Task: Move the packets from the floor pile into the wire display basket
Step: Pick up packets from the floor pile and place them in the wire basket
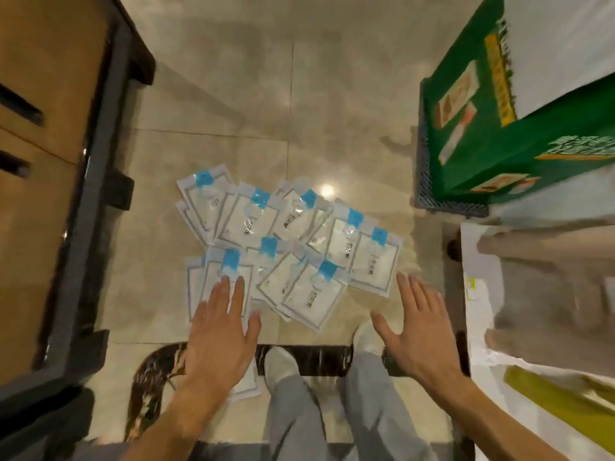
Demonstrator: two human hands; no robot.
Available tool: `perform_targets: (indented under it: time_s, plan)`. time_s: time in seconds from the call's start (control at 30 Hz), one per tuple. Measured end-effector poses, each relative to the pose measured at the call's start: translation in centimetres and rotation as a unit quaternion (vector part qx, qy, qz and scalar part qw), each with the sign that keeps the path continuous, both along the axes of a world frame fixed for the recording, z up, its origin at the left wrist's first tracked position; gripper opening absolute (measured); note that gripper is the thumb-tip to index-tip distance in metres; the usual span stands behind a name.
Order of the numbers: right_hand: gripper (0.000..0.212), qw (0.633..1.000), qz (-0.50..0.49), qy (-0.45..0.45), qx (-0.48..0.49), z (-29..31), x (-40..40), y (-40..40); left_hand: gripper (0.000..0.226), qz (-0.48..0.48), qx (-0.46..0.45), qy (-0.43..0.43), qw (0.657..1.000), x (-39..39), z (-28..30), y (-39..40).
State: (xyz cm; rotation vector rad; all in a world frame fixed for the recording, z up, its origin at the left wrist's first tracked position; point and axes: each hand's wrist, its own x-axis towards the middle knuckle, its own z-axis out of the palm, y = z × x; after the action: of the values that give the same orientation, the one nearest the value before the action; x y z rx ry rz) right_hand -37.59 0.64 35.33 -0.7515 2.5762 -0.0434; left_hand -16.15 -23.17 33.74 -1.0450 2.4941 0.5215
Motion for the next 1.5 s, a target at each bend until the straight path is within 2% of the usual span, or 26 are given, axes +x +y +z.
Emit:
perform_targets:
  time_s: [0.23, 0.4, 0.6, 0.7, 0.77, 0.87, 1.0, 1.1, 1.17, 1.23, 1.27, 1.3, 1.37, 1.43, 1.5]
  plan:
    - [0.097, 0.999, -0.026, -0.032, 0.017, -20.9, -1.4, -1.4, 0.070, -0.005, -0.021, -0.004, 1.000, -2.9, -21.4, -2.0]
    - [0.104, 0.996, -0.065, -0.052, 0.012, -34.0, -0.5, -1.1, 0.072, -0.027, -0.030, -0.027, 0.999, -5.1, -34.0, -3.0]
    - [0.140, 0.986, -0.148, -0.080, 0.022, -47.0, 1.8, -1.7, 0.080, -0.037, -0.014, 0.018, 0.999, -5.7, -46.6, -3.5]
    - [0.150, 0.976, -0.205, -0.067, -0.005, -51.1, 3.6, -2.1, 0.090, -0.053, -0.038, 0.056, 0.996, -4.8, -50.7, -3.2]
    - [0.145, 0.965, -0.245, -0.067, -0.059, -52.1, 4.1, -2.4, 0.088, -0.041, -0.050, 0.108, 0.992, -4.4, -51.9, -2.9]
    - [0.130, 0.941, -0.296, -0.048, -0.157, -52.5, 4.2, -2.2, 0.072, 0.008, -0.024, 0.178, 0.984, -4.5, -52.1, -2.7]
    - [0.096, 0.892, -0.374, -0.049, -0.248, -52.4, 3.5, -2.0, 0.054, 0.091, 0.026, 0.231, 0.968, -5.9, -50.3, -2.7]
    - [0.060, 0.859, -0.406, -0.080, -0.303, -51.5, 2.4, -2.2, 0.040, 0.106, 0.020, 0.199, 0.974, -6.6, -48.3, -2.9]
    - [0.047, 0.837, -0.421, -0.110, -0.331, -50.4, 1.6, -1.7, 0.039, 0.116, 0.040, 0.155, 0.980, -6.7, -46.8, -3.1]
    - [0.039, 0.785, -0.450, -0.195, -0.378, -48.3, 0.6, -1.5, 0.031, 0.135, 0.089, 0.116, 0.980, -6.6, -44.9, -3.5]
    - [0.040, 0.765, -0.454, -0.240, -0.388, -47.2, 0.0, -1.4, 0.026, 0.155, 0.129, 0.119, 0.972, -6.5, -43.9, -3.7]
    - [0.041, 0.763, -0.450, -0.265, -0.381, -46.1, -0.6, -1.3, 0.023, 0.183, 0.175, 0.130, 0.959, -6.1, -43.0, -4.0]
    - [0.040, 0.771, -0.435, -0.283, -0.369, -43.1, -1.9, -1.4, 0.035, 0.257, 0.255, 0.168, 0.917, -5.4, -41.0, -4.7]
    - [0.040, 0.770, -0.424, -0.299, -0.370, -39.4, -3.3, -1.9, 0.041, 0.327, 0.283, 0.202, 0.878, -4.4, -38.3, -5.3]
    - [0.046, 0.764, -0.422, -0.323, -0.365, -36.5, -4.4, -2.2, 0.030, 0.375, 0.293, 0.227, 0.850, -3.4, -36.4, -5.6]
